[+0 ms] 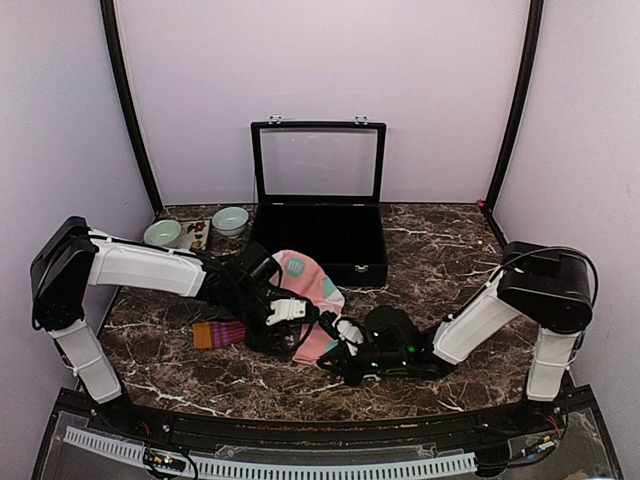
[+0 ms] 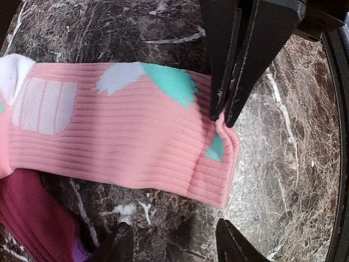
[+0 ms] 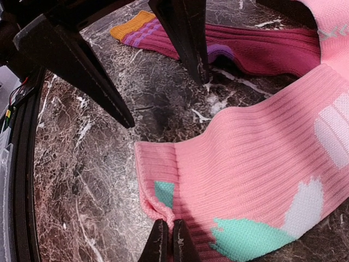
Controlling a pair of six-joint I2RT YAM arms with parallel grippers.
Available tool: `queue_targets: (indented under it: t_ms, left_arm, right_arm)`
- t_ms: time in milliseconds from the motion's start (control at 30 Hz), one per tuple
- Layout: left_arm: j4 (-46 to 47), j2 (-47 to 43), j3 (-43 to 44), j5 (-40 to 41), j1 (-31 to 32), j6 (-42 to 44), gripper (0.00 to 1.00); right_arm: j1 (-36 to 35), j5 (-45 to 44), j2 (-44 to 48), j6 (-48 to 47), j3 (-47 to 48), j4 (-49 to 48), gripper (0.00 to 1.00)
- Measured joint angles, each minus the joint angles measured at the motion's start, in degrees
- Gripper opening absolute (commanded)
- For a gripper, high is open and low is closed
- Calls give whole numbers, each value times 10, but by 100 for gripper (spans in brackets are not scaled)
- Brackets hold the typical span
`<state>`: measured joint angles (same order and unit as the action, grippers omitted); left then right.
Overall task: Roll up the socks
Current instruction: Roll the sock at the center of the board.
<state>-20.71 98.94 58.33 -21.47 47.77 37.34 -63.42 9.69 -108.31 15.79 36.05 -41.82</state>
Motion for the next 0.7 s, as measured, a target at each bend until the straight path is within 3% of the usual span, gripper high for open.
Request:
queue_targets:
  t_ms: [333,500,700]
  left_arm:
    - [10,-3,14,33,16,11,46]
    - [1,-3,19,-5,86,56,56]
    - [-5,-26,-21,21,78,79,59]
  right_arm:
    - [24,57,-8,52,14,18,0]
    - [63,77,-21,112,30,28,0]
    - [73,89,-21,139,27,25,0]
